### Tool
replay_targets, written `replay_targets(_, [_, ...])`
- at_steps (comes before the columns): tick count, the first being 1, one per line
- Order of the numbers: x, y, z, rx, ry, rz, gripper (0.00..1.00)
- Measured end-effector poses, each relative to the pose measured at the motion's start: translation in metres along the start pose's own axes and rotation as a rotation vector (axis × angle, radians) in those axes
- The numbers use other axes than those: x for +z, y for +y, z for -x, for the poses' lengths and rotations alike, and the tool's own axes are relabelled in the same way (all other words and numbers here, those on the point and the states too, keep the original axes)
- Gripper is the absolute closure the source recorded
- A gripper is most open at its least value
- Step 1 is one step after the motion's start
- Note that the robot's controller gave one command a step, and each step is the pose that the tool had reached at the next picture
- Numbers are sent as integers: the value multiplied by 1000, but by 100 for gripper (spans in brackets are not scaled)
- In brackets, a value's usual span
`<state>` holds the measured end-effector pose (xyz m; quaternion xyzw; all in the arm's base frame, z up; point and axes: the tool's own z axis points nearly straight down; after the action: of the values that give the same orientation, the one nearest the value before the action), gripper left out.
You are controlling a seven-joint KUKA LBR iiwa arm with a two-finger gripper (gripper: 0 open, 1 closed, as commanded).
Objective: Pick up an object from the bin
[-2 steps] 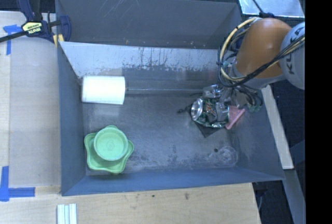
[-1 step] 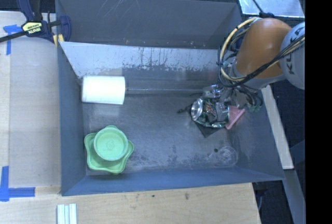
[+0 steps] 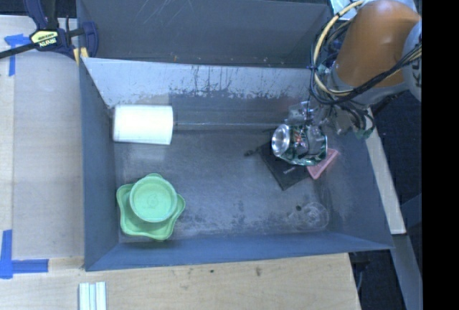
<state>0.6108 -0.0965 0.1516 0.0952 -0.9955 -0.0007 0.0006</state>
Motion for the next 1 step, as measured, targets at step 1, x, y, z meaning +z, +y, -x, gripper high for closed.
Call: replay_targets(1, [24, 13, 0, -3, -16, -6, 100])
